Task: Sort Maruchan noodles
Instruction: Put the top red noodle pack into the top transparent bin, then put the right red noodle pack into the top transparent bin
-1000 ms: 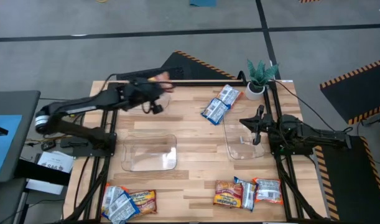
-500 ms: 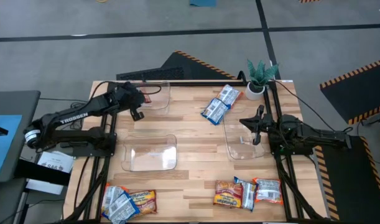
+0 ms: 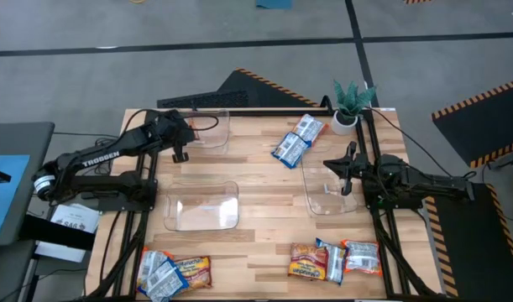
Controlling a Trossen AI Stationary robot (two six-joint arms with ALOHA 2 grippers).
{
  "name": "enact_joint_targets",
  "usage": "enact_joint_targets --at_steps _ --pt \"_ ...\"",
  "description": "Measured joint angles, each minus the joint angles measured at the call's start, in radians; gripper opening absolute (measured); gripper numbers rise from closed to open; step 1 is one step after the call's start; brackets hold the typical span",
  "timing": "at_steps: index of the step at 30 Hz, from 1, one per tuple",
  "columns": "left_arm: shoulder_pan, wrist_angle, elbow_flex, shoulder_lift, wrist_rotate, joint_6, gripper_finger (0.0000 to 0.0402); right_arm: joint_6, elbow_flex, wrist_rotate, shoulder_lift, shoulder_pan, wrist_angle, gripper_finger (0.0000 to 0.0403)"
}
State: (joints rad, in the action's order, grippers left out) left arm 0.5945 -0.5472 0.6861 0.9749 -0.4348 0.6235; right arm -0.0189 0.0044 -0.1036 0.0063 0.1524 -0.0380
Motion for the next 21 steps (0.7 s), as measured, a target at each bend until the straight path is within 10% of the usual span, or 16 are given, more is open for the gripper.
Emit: enact_joint_targets --at_steps 14,21 --pt "-0.014 -0.024 0.061 0.000 0.002 -0.132 0.0173 0.000 0.000 0.000 0.000 0.000 0.000 0.0043" --pt "-0.082 0.042 0.177 -0.035 0.389 -0.407 0.0193 0.000 0.000 0.000 0.000 0.000 0.000 0.0043"
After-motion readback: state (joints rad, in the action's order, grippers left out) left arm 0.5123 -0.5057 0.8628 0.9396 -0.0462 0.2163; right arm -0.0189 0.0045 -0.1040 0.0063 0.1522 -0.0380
